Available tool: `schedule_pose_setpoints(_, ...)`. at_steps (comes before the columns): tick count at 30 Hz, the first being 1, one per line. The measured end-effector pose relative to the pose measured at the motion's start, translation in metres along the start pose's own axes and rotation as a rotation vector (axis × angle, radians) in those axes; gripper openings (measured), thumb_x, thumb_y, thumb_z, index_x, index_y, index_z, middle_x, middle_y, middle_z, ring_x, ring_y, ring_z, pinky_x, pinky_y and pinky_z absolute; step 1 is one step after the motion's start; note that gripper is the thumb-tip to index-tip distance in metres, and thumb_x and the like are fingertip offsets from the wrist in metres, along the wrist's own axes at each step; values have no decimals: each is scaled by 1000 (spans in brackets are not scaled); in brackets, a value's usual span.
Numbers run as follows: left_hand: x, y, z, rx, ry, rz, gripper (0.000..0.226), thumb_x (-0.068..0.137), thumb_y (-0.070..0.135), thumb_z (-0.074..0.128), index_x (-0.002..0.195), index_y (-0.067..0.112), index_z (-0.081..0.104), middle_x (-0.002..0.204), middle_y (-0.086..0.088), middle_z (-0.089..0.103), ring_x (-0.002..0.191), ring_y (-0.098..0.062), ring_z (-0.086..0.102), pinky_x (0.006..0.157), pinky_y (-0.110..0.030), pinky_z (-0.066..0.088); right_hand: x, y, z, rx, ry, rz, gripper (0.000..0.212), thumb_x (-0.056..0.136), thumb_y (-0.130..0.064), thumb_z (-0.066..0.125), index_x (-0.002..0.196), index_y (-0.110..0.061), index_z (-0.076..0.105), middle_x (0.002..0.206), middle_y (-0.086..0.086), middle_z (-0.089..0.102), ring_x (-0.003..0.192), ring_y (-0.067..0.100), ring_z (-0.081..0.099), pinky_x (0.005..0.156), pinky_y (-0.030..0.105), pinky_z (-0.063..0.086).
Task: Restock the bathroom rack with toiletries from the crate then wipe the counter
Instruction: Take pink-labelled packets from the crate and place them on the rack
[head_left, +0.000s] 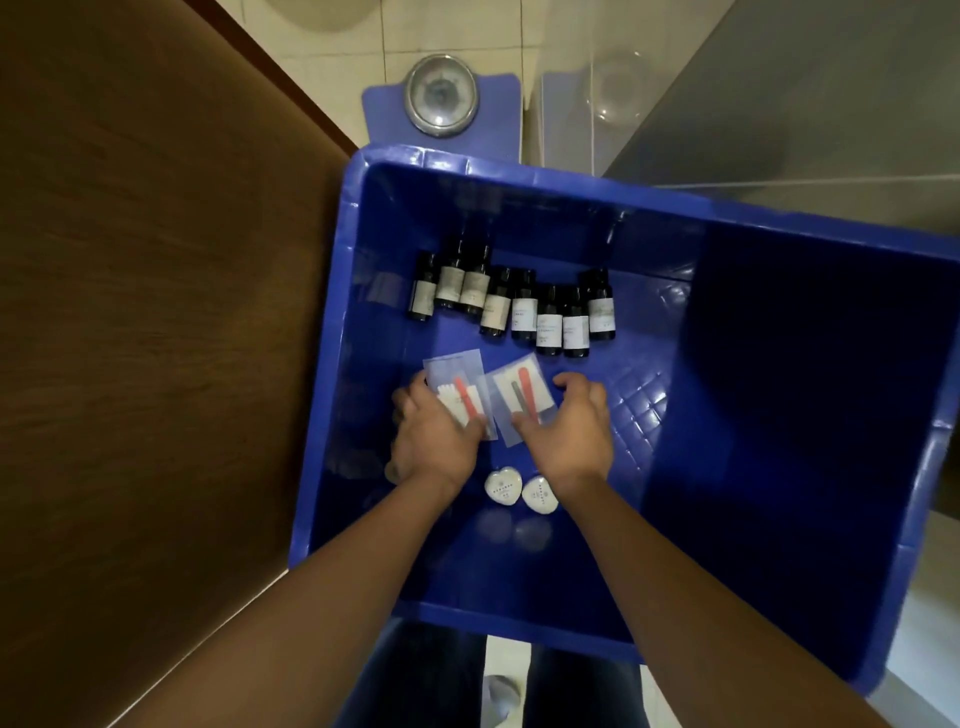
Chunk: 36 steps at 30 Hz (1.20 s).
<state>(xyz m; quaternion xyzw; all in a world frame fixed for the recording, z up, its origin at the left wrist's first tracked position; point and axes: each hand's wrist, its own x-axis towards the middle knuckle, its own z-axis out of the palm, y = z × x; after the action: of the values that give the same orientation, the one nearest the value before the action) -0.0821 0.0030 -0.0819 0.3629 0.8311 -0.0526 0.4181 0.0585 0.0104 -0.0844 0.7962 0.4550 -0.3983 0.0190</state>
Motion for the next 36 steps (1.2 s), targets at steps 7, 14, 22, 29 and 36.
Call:
schedule_pose_setpoints(7, 3, 4, 3, 25, 60, 25, 88, 76, 35, 76, 142, 20, 20, 137, -11, 35, 120, -31, 45, 86, -48, 50, 4, 0, 5, -61, 44, -16, 46, 75, -34, 78, 110, -23, 51, 117, -1, 44, 108, 22, 51, 84, 39, 49)
schedule_pose_setpoints(14, 4, 5, 1, -55, 52, 3, 62, 78, 31, 75, 122, 16, 34, 121, -6, 57, 99, -30, 61, 68, -37, 50, 2, 2, 8, -30, -8, -18, 20, 81, -32, 70, 93, -24, 56, 99, -5, 57, 86, 19, 58, 66, 33, 48)
schedule_pose_setpoints(22, -7, 6, 1, -22, -84, 26, 26, 87, 33, 61, 106, 18, 50, 105, -4, 62, 88, -27, 62, 78, -43, 54, -21, 13, -2, 124, -80, 69, 15, 83, -26, 63, 77, -27, 50, 71, -9, 59, 63, 14, 57, 46, 24, 34)
schedule_pose_setpoints(29, -43, 18, -7, -58, -108, 145, 24, 86, 27, 62, 106, 17, 54, 101, -3, 65, 90, -26, 62, 79, -37, 53, -56, 24, -39, 236, -39, 114, 12, 86, -28, 61, 84, -26, 50, 71, -8, 55, 66, 20, 57, 50, 28, 39)
schedule_pose_setpoints(36, -116, 52, -23, -200, -66, 353, 10, 86, 24, 63, 93, 19, 60, 85, 4, 64, 80, -19, 61, 68, -28, 44, -114, 43, -108, 419, 108, 76, 11, 88, -28, 60, 89, -21, 51, 81, 1, 62, 74, 29, 63, 62, 41, 53)
